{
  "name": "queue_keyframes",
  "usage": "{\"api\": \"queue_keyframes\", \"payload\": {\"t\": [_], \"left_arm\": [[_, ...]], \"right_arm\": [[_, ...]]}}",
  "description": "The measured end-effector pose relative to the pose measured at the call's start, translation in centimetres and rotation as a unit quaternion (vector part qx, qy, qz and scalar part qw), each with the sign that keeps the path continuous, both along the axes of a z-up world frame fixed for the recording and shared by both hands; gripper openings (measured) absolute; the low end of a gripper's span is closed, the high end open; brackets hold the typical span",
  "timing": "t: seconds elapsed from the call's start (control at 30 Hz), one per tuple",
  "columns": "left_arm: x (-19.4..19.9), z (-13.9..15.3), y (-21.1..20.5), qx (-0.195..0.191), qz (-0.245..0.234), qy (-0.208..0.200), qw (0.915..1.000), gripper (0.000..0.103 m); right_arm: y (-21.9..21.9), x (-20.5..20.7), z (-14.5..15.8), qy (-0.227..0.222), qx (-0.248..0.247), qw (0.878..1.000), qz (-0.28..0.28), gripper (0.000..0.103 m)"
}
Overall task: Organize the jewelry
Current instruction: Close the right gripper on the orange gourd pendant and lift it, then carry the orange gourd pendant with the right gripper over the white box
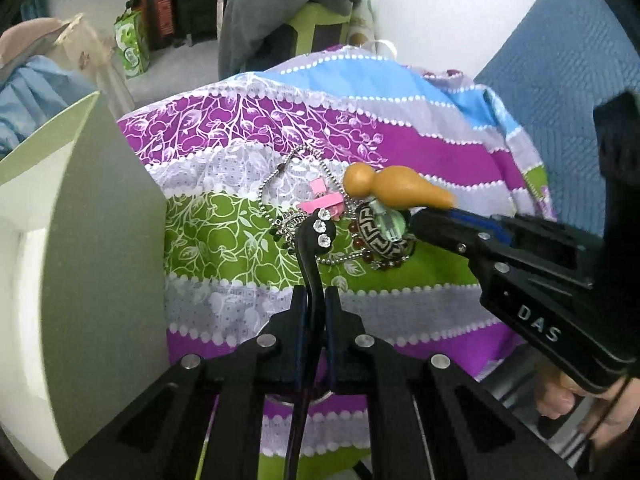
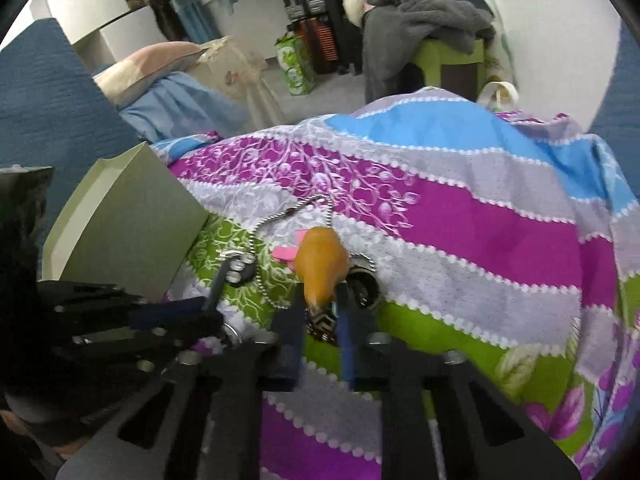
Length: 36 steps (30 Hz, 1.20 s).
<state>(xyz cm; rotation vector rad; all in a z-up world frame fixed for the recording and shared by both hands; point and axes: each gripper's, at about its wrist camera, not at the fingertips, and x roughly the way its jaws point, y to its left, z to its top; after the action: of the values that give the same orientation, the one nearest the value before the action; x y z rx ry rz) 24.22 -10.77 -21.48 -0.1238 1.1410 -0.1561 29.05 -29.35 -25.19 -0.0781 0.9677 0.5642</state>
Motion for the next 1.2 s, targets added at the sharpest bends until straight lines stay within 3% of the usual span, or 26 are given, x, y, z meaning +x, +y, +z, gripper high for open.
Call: {"api": "queue_keyframes", "payload": {"t": [0.37,0.4,0.5,0.77,0.9,0.97,1.0,1.2], "left_arm": [[-1.7,1.6,1.1,-0.035,0.014,-0.002,0.9993,0.007],[-1.8,1.5,1.2,-0.037,0.015,-0.002,0.9992,0.007],[-1.7,1.8,1.5,-0.045,0.019,-0.003,0.9988,0.007],[-1.2,1.9,2.0,-0.053,0.029,-0.003,0.9982,0.007],[-1.1,1.8,2.1,-0.055,0.033,0.0,0.9979,0.007],[-1.1,1.8,2.1,-0.052,0.033,-0.001,0.9981,0.007],[-1.1,1.9,2.1,-0.052,0.033,-0.001,0.9981,0.007],[-1.2,2.2,2.1,-0.053,0.032,-0.001,0.9981,0.007]], "right_arm": [[-1.2,0.1,0.0,0.01,0.026,0.999,-0.038,0.007],[-1.3,0.5,-0.1,0.009,0.021,0.999,-0.043,0.011],[-1.5,1.9,-0.3,-0.006,-0.004,0.998,-0.055,0.035],[-2.0,6.3,-1.0,-0.036,-0.047,0.995,-0.08,0.036],[-1.6,7.9,-2.5,-0.011,-0.049,0.997,-0.056,0.036],[-1.1,8.1,-3.2,-0.006,-0.064,0.997,-0.046,0.035],[-0.8,8.1,-3.6,-0.001,-0.076,0.996,-0.04,0.027],[-0.5,6.6,-3.1,0.004,-0.087,0.995,-0.047,0.027]]}}
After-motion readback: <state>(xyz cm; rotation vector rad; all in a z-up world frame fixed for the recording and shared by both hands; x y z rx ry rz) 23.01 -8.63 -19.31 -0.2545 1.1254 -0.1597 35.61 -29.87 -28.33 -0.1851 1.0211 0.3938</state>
